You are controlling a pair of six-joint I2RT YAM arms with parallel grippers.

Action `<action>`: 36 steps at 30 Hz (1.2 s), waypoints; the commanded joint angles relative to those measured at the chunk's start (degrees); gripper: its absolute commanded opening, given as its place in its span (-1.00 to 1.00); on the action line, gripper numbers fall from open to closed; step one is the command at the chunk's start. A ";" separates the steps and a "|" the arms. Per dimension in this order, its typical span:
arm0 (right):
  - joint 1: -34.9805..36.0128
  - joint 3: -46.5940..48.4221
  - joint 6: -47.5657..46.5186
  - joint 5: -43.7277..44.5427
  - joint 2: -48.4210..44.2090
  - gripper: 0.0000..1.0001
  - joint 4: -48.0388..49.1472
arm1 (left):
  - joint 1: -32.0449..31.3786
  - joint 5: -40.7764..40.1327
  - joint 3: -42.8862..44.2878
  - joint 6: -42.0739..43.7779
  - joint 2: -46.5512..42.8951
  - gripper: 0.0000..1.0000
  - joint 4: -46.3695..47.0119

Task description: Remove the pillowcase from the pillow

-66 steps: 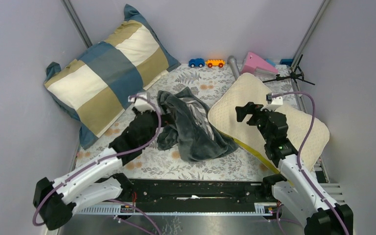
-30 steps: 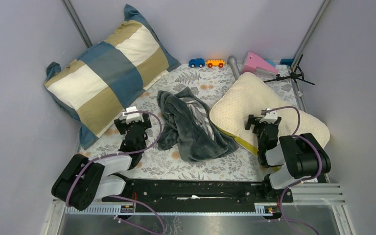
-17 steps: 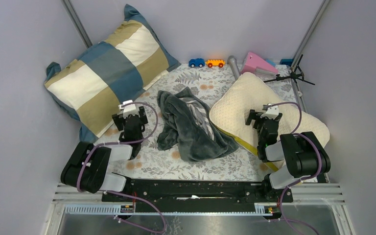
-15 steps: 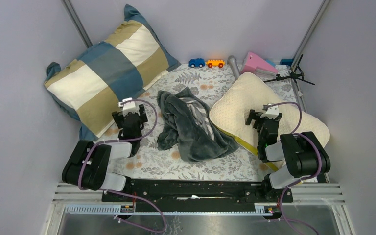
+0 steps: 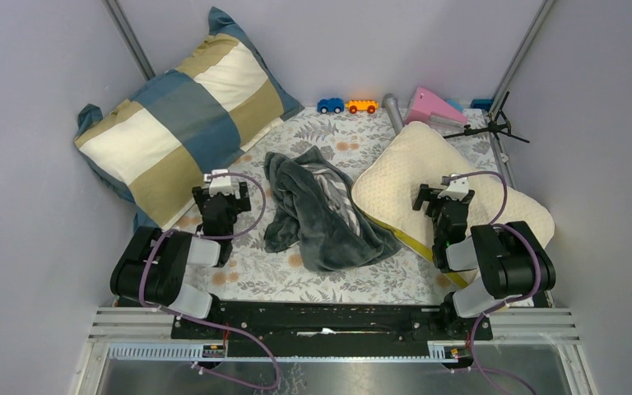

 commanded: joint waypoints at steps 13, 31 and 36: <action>-0.64 1.19 0.14 2.97 0.69 0.99 0.21 | 6.51 18.56 -1.43 -0.66 2.14 0.98 11.81; -0.64 1.18 0.14 2.96 0.68 0.99 0.20 | 6.70 16.43 -0.42 -2.04 2.16 0.98 9.79; -0.66 1.16 0.14 2.97 0.72 0.99 0.23 | 6.70 16.45 -0.33 -2.02 2.18 0.98 9.72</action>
